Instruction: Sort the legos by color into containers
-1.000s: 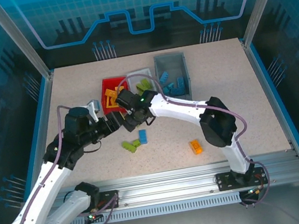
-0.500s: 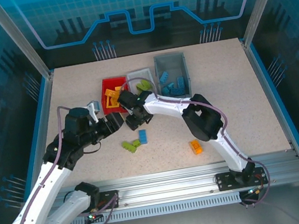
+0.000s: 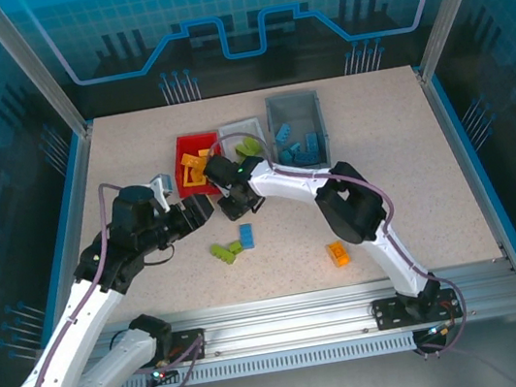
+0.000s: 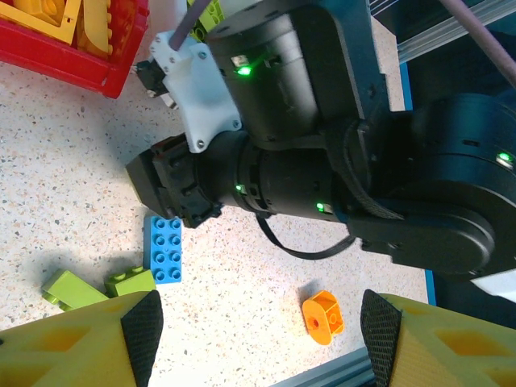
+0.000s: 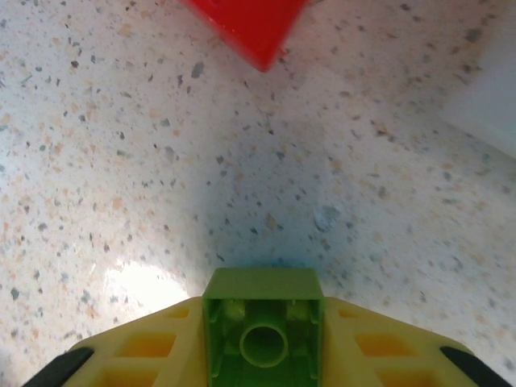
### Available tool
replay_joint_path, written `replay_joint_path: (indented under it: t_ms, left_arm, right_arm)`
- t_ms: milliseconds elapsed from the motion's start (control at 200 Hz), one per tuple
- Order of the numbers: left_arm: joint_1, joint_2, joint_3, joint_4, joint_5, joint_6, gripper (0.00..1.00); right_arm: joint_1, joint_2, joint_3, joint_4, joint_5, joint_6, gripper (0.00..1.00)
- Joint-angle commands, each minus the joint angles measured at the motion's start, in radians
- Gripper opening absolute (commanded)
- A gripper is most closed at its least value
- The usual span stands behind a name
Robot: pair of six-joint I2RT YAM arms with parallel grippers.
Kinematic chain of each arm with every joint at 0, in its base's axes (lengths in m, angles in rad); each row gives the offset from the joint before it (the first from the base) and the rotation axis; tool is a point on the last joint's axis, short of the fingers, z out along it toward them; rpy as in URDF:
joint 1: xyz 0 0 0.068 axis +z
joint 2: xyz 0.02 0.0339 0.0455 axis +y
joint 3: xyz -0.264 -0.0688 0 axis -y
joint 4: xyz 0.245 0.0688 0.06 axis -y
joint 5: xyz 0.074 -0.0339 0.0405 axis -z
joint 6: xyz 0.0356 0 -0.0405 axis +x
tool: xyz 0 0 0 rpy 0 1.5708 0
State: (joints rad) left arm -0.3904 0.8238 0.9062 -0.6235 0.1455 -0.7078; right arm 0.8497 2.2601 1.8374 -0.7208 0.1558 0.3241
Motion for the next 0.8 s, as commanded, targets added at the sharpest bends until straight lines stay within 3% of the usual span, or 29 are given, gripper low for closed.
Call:
replay_joint_path:
  t_ms: [0,205,375,570,795]
  left_arm:
    - [-0.005,0.006,0.023,-0.007,-0.007,0.002,0.70]
    - [-0.006,0.015,0.031,0.011,0.001,-0.005,0.70]
    - [-0.006,0.056,0.037,0.060,0.043,-0.023,0.70]
    - [-0.048,0.148,0.066,0.149,0.039,-0.025,0.70]
    - [-0.135,0.245,0.121,0.202,-0.080,0.025,0.70]
  right_arm:
    - [-0.010,-0.113,-0.009,0.007,0.036,-0.010,0.32]
    - [-0.022,-0.179,0.013,-0.013,0.087,-0.018,0.30]
    - [-0.090,-0.144,0.147,-0.087,0.147,-0.007,0.30]
    - [-0.181,0.015,0.374,-0.137,0.133,0.030,0.29]
    - [-0.243,0.295,0.746,-0.197,0.058,0.025,0.30]
